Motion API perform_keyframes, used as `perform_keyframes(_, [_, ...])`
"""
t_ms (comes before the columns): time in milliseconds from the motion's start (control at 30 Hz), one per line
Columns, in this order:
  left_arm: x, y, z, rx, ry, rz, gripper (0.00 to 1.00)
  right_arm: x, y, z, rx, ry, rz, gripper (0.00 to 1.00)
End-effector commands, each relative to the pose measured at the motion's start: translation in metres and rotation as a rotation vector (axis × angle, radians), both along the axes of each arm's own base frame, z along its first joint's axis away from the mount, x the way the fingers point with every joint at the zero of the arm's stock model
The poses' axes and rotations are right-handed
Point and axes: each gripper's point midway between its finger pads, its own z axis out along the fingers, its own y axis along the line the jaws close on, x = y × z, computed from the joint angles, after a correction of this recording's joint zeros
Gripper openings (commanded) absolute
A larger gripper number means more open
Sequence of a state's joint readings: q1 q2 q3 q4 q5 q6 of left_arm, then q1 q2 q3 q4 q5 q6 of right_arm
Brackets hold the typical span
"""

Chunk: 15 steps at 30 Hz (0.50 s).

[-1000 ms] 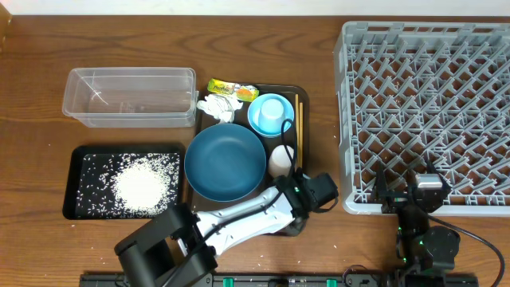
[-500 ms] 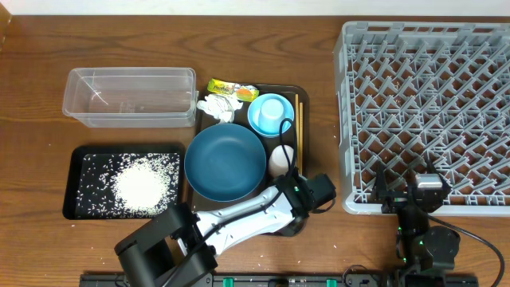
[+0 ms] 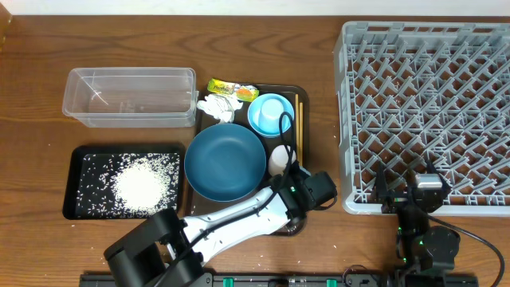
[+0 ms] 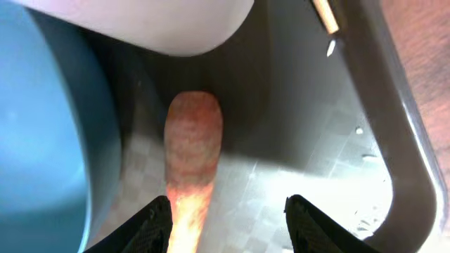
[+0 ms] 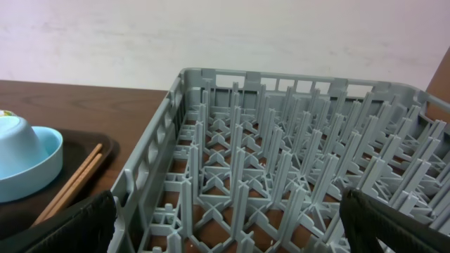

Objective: Sort waste into correct bins and load items into the dishwasher rack
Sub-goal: 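Close the left gripper on the carrot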

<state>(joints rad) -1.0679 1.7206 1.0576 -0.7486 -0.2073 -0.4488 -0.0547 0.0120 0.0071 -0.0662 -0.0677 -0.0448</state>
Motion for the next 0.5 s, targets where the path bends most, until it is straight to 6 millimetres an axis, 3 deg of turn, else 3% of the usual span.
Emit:
perform_keyframes(0, [-0.003,0.017,-0.019,0.077,0.01,0.003,0.55,0.0,0.004,-0.001,-0.012,0.002,0.016,0.99])
perform_keyframes(467, [0.01,0.023,-0.028,0.11,-0.025,0.038,0.61,0.0,0.004,-0.001,-0.012,0.002,0.016,0.99])
